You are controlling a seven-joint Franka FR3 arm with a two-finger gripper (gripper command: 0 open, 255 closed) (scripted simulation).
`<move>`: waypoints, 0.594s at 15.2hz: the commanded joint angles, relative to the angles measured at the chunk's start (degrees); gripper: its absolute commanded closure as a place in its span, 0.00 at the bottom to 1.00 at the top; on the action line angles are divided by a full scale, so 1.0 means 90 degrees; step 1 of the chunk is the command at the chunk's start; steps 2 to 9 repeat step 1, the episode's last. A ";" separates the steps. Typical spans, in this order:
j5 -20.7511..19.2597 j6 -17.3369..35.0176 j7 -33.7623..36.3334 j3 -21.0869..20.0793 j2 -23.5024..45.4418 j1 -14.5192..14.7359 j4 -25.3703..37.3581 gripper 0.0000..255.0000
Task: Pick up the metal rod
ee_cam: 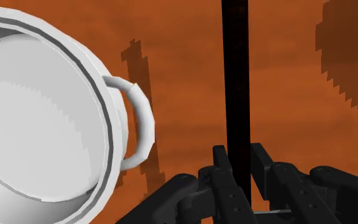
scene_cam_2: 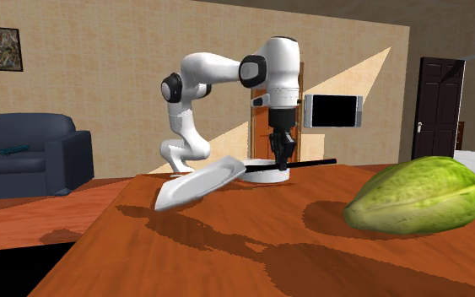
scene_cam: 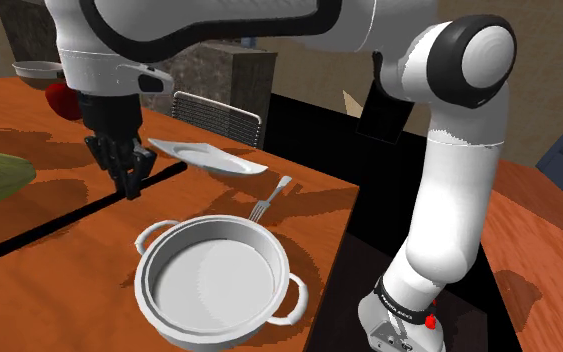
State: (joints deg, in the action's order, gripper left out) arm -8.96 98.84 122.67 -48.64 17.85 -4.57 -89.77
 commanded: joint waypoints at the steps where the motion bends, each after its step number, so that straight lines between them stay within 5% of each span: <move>1: 0.0005 -0.0050 -0.0007 -0.0001 -0.0005 -0.0001 0.0045 1.00; 9: 0.0005 -0.0050 -0.0007 -0.0001 -0.0005 -0.0001 0.0045 1.00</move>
